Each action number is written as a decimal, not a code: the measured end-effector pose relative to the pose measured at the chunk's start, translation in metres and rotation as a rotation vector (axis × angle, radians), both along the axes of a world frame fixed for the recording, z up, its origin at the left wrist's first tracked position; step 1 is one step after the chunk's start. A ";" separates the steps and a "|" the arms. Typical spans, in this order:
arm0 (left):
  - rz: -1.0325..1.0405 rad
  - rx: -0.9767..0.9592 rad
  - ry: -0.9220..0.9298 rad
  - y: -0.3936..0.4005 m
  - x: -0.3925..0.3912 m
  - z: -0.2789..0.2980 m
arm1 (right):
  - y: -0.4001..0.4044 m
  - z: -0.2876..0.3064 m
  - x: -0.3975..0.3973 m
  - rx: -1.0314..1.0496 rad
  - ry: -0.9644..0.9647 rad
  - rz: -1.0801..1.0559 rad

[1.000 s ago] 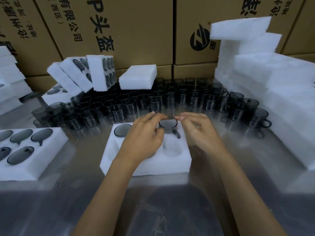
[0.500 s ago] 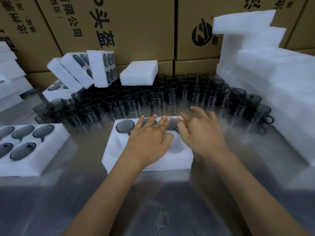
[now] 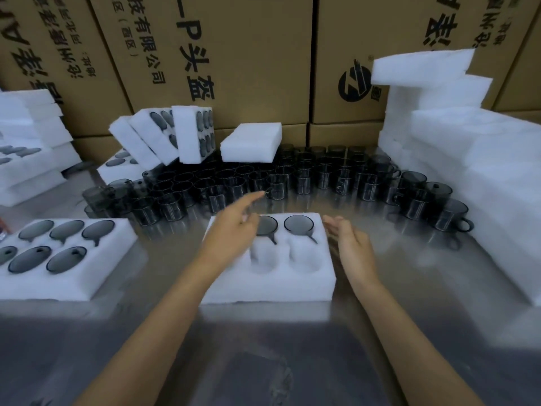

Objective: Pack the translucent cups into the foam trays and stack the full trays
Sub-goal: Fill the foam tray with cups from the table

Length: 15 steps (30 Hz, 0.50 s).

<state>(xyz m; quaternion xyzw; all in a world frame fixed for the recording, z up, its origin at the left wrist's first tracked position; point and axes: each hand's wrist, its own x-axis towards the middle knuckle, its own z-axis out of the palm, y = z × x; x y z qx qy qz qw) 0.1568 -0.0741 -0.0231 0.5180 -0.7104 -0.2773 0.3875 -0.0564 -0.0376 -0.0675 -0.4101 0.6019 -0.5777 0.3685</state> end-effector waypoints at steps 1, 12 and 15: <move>0.112 -0.057 -0.022 -0.015 0.012 0.001 | -0.003 -0.002 -0.001 0.000 -0.014 -0.011; 0.328 0.246 -0.118 -0.121 0.072 -0.016 | -0.022 -0.012 -0.011 -0.005 0.059 -0.055; 0.332 0.122 -0.160 -0.113 0.071 -0.019 | -0.022 -0.013 -0.012 -0.016 0.066 -0.064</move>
